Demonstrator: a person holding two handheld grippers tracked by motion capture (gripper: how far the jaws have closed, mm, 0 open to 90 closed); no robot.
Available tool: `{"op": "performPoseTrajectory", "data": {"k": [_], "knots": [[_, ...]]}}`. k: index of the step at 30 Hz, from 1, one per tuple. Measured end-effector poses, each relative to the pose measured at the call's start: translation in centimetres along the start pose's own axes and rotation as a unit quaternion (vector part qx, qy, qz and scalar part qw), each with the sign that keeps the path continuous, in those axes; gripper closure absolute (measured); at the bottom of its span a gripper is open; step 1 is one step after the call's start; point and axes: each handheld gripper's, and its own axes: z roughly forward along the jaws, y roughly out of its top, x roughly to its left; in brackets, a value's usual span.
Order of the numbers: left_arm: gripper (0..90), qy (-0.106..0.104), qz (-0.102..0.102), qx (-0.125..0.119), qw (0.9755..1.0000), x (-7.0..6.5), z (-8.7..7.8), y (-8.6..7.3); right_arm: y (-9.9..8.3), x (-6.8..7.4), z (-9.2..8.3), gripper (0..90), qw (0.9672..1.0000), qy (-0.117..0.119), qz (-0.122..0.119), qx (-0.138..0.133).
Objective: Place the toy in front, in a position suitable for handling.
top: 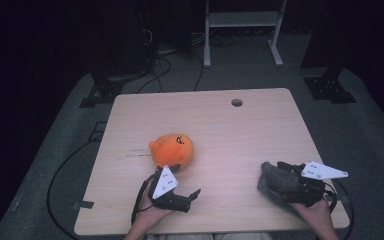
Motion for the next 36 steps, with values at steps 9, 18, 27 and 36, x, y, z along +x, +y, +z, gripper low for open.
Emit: {"op": "performPoseTrajectory", "data": {"k": [9, 18, 27, 36], "knots": [[3.0, 0.050, -0.006, -0.017, 0.9986, 3.0, -1.2, 1.5, -0.1, -0.1, -0.4, 16.3, 1.0000, 0.001, 0.001, -0.006], [3.1, 0.100, -0.028, 0.006, 0.9946, 7.4, -1.3, 0.8, 0.3, -0.3, -0.9, 16.3, 0.9998, -0.008, -0.010, -0.012], [4.4, 0.111, -0.052, 0.045, 0.9914, 9.8, 0.2, -0.3, 0.3, -0.5, -0.4, 16.3, 0.9999, -0.003, -0.009, -0.006], [14.0, 0.098, -0.067, 0.077, 0.9900, 9.9, 1.4, -1.4, 0.4, -0.9, -0.2, 16.3, 0.9998, -0.012, -0.014, -0.001]]}}
